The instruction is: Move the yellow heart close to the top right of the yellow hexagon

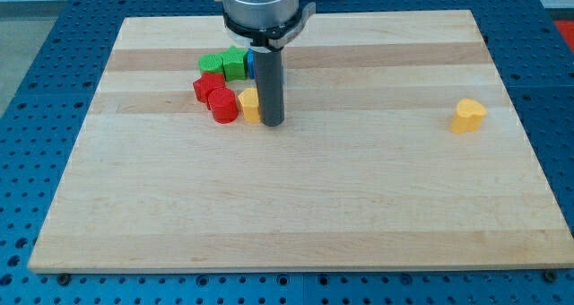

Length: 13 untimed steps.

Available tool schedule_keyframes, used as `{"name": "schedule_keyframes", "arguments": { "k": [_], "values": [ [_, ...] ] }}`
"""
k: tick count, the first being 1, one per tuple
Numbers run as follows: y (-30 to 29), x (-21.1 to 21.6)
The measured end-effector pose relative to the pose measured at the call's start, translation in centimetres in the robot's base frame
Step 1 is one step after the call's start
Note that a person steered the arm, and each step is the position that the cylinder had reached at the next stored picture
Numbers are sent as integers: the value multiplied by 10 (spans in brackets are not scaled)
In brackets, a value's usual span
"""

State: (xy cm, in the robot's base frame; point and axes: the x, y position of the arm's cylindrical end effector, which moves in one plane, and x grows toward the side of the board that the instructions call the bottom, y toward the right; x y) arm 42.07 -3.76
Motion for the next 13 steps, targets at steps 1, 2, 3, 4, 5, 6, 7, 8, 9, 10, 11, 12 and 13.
{"name": "schedule_keyframes", "arguments": {
  "k": [1, 2, 3, 4, 5, 6, 7, 8, 9, 10, 11, 12, 13],
  "values": [
    [0, -6],
    [0, -9],
    [9, 2],
    [52, 44],
    [118, 61],
    [187, 79],
    [259, 84],
    [311, 58],
    [335, 28],
    [335, 11],
    [319, 13],
    [296, 15],
    [264, 15]
  ]
}}
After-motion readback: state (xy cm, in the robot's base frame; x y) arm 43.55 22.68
